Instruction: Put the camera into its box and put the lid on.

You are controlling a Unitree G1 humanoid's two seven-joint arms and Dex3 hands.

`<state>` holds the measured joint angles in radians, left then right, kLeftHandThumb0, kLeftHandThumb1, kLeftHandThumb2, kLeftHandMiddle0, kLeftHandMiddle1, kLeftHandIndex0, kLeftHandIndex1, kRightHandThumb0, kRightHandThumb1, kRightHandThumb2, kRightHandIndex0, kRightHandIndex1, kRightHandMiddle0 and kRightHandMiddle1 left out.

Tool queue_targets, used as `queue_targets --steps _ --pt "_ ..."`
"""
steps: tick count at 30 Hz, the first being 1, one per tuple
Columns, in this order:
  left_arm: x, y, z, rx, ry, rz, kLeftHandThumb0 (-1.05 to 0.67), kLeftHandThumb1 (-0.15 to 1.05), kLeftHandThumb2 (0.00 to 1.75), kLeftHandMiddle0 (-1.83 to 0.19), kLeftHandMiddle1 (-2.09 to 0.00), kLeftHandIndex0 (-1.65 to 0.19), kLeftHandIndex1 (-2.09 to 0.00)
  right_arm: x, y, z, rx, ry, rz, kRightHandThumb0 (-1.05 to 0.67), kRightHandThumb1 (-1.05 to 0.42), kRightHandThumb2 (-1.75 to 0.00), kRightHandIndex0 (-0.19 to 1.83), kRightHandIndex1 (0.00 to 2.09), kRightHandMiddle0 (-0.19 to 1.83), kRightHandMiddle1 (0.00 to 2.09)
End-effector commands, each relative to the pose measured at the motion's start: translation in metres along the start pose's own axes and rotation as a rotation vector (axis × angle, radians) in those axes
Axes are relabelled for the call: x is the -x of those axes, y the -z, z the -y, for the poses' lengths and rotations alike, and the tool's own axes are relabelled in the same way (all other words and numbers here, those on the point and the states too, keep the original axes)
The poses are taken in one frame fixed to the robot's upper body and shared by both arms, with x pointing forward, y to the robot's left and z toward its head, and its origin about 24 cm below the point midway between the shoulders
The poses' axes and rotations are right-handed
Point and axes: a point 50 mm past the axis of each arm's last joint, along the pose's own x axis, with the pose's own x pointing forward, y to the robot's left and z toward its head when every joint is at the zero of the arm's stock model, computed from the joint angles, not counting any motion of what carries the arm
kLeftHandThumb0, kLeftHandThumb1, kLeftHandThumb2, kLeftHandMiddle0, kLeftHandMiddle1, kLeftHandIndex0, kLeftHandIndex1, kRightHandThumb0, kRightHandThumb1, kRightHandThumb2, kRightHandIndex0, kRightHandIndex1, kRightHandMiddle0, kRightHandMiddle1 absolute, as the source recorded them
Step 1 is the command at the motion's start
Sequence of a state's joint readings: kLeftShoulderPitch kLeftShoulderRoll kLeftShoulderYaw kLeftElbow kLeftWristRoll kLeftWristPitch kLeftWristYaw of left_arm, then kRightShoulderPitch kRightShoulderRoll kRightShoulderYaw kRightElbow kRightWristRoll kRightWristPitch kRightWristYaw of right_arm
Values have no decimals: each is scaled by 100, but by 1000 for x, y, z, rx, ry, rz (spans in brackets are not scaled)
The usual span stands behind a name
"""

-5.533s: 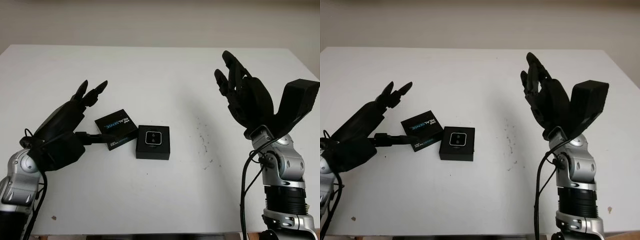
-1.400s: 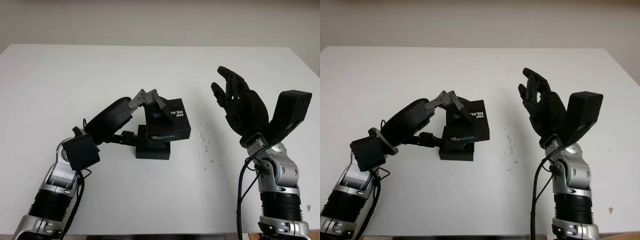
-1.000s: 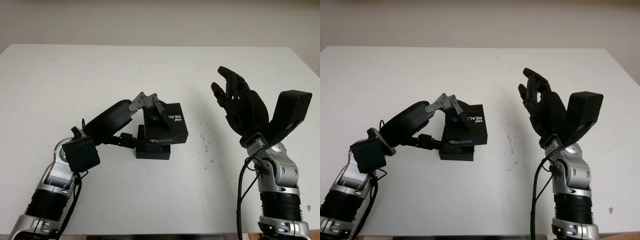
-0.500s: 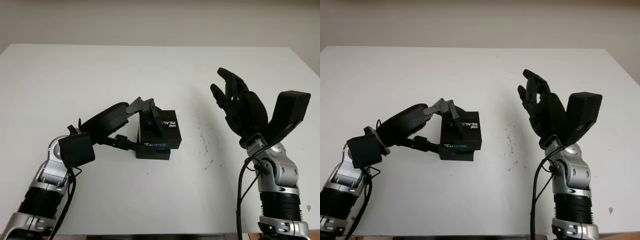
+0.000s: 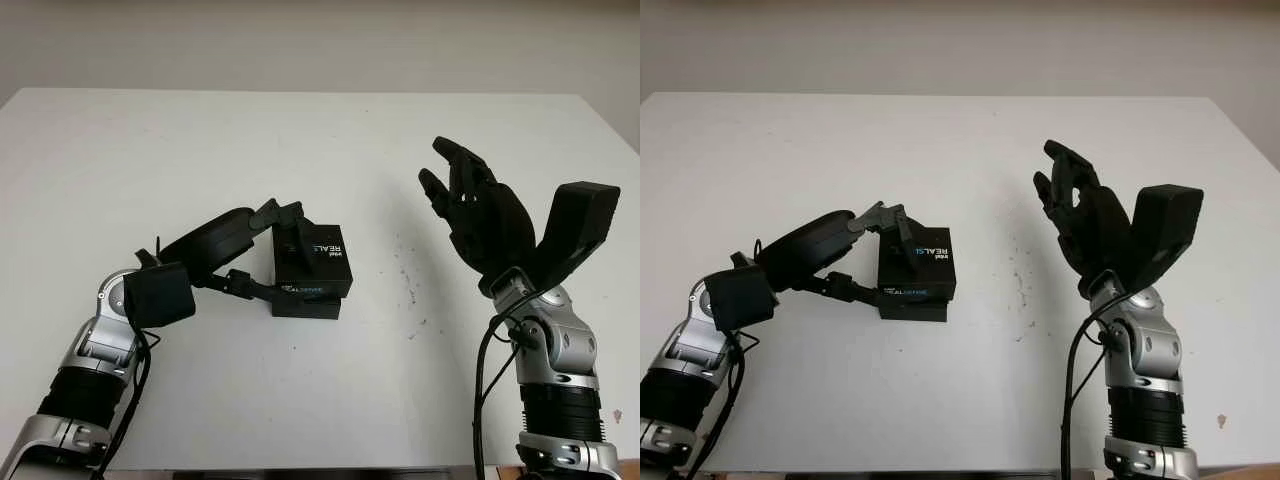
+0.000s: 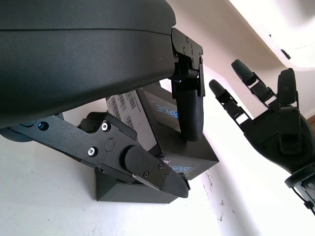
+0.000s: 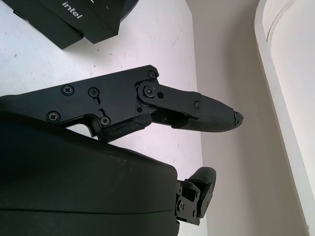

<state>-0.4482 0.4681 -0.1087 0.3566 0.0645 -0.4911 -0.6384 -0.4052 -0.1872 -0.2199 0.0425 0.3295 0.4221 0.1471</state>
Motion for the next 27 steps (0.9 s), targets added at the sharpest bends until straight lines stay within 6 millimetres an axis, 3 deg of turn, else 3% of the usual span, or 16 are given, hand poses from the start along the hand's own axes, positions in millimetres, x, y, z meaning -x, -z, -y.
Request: queue_targets --steps 1,27 --pt "-2 -3 -2 -24 22 3 -25 102 11 -26 -206 -30 -184 0 -3 3 4 2 6 -63 -105 -58 15 8 -19 81" --pt "0 -4 6 -6 89 -14 -28 100 13 -34 -204 -33 -190 2 -3 5 17 15 -6 -62 -105 -59 16 7 -16 75"
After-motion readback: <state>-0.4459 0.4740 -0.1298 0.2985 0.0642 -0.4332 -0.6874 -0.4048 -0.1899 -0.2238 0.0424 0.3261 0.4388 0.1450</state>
